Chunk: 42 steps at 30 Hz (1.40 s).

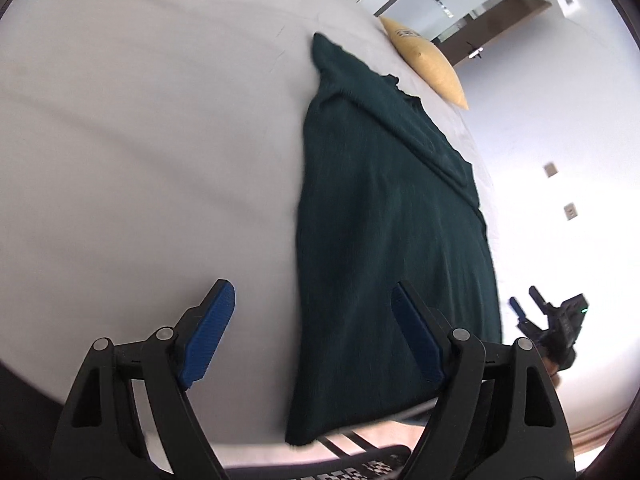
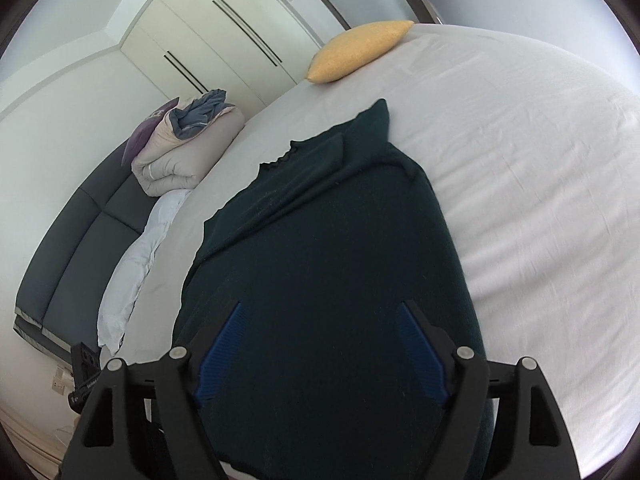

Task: Fold small clothes
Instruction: 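Grasp the sweater hem with the left gripper and lift it toward the collar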

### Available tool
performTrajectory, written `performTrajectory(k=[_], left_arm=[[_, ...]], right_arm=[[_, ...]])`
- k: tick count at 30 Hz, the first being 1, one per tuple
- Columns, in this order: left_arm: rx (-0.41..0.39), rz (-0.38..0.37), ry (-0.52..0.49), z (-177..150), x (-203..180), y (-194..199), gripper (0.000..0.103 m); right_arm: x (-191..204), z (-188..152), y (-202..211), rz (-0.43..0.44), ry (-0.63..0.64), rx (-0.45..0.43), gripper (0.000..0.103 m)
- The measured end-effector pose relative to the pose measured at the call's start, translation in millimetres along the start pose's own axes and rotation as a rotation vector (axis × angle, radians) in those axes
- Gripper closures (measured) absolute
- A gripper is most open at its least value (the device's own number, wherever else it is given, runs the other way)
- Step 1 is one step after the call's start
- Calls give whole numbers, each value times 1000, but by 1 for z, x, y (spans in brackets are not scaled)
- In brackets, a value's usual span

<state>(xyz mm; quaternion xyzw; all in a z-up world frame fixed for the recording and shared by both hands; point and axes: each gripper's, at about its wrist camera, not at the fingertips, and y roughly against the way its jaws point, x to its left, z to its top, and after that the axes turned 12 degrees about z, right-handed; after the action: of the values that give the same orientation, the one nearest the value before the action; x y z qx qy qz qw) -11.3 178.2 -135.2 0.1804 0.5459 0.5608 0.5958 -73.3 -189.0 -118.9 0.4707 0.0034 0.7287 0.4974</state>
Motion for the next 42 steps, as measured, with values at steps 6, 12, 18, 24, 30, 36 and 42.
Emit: performTrajectory(k=[6,12,18,24,30,36,42], left_arm=[[59,-44,9,-21,5,-2,23],[137,-86,-9,-22,0,-14,31],[218,-162,-15,-27,-2,-31,45],[276,-234,106,-20,22,-48,78],[277,-230,92,-16,13,-54,88],[266,-209,65,-17,1,-61,98],[244,-186,37,-13,-14,-65,98]], right_arm=[[-19,-14,13,-1,-77,-1,23],[-26,-19,23,13,-99,-1,23],[-35,-22,34,14,-125,-17,24],[-36,-22,37,22,-128,-4,25],[-40,-22,51,-12,-124,14,25],[-60,-27,67,-77,-162,67,29],[-70,-29,66,-79,-177,147,35]])
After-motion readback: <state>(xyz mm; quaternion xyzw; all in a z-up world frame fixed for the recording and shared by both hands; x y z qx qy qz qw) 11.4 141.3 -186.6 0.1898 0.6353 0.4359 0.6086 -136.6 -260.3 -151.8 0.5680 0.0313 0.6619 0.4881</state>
